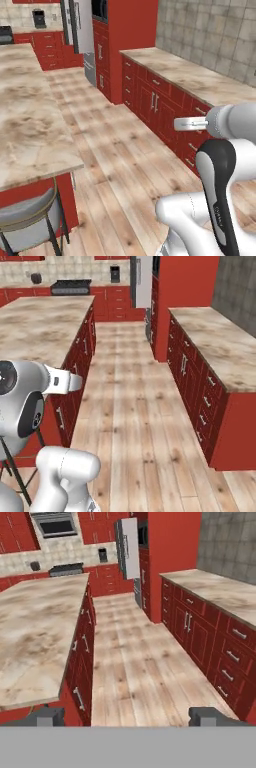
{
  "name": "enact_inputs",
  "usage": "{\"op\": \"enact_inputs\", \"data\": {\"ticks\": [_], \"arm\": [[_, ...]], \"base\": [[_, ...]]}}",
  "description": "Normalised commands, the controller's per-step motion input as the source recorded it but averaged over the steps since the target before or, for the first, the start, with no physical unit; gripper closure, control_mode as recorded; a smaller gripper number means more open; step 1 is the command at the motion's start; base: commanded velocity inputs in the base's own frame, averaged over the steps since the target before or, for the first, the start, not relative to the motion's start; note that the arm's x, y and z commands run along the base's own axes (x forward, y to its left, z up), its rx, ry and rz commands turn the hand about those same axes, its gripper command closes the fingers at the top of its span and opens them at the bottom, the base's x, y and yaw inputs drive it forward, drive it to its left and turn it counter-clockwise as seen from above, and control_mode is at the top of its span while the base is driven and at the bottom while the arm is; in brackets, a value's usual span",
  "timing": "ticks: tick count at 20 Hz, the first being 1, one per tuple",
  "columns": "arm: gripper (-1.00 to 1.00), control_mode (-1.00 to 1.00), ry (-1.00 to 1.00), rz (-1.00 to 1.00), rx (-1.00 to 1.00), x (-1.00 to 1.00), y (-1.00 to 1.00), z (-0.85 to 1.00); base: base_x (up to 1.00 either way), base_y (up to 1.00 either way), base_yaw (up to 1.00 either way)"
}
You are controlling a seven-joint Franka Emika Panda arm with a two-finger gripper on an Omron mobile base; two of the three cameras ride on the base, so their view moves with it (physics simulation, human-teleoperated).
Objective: Retrieve the kiwi and peach from the fridge and place them into the bowl on the dining table.
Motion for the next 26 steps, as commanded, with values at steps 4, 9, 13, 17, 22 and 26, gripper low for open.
{"op": "enact_inputs", "data": {"ticks": [4,9,13,17,22,26], "arm": [[-1.0,1.0,0.0,0.0,0.0,0.0,0.0,0.0],[-1.0,1.0,0.0,0.0,0.0,0.0,0.0,0.0],[-1.0,1.0,0.0,0.0,0.0,0.0,0.0,0.0],[-1.0,1.0,0.0,0.0,0.0,0.0,0.0,0.0],[-1.0,1.0,0.0,0.0,0.0,0.0,0.0,0.0],[-1.0,1.0,0.0,0.0,0.0,0.0,0.0,0.0]], "base": [[0.95,-0.08,0.0],[1.0,0.16,0.0],[1.0,0.18,0.0],[1.0,0.13,0.0],[1.0,0.2,0.0],[1.0,0.25,0.0]]}}
